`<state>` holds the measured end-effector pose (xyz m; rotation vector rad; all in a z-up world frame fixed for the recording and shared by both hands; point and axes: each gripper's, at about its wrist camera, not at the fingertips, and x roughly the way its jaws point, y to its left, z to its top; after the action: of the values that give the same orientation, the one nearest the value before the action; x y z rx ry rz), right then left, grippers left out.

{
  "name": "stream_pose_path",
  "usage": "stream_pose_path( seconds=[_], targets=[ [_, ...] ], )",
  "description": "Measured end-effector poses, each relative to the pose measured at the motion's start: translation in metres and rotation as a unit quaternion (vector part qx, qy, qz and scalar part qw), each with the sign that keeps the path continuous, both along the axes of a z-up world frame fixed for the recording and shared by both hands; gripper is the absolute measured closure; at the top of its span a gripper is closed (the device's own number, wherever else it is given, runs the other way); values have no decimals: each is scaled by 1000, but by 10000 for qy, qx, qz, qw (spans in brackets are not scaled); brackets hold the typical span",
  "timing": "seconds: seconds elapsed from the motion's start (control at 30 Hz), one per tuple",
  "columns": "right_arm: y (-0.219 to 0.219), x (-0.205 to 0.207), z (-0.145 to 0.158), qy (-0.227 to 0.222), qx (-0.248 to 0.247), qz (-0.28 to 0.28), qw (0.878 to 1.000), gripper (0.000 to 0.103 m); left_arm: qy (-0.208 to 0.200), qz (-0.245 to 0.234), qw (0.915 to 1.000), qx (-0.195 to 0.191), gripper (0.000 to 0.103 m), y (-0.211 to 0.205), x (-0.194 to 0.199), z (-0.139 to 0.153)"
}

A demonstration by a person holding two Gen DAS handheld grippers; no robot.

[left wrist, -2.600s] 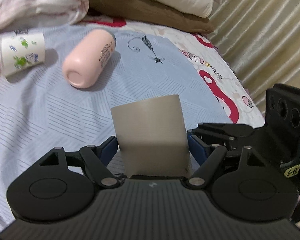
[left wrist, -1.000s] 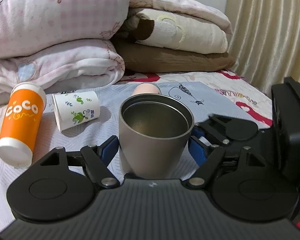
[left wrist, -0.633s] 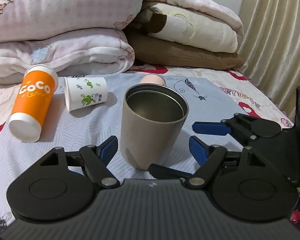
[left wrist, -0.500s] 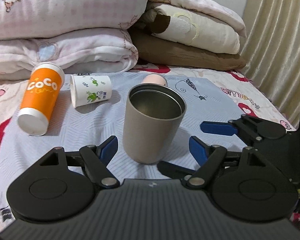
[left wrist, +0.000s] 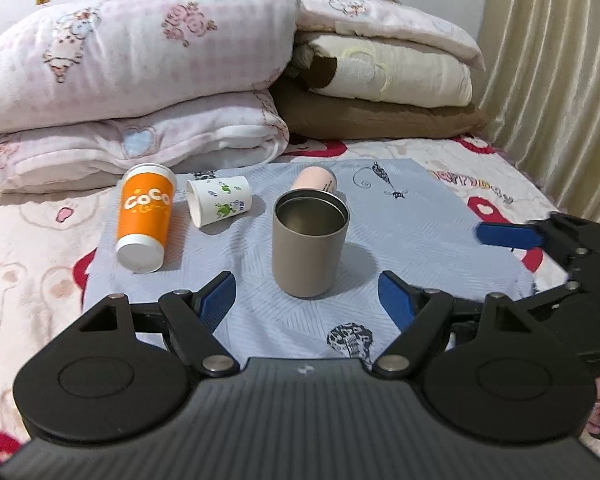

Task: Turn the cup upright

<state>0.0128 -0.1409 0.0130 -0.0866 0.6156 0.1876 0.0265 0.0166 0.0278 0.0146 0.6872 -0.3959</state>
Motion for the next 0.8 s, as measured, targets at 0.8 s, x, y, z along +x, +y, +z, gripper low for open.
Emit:
stream_pose_path(
  seconds=[0.8],
  targets=[
    [-14, -84, 47, -599, 262, -1330, 9890, 0, -192, 957, 9945, 373, 5, 28, -58, 25]
  ],
)
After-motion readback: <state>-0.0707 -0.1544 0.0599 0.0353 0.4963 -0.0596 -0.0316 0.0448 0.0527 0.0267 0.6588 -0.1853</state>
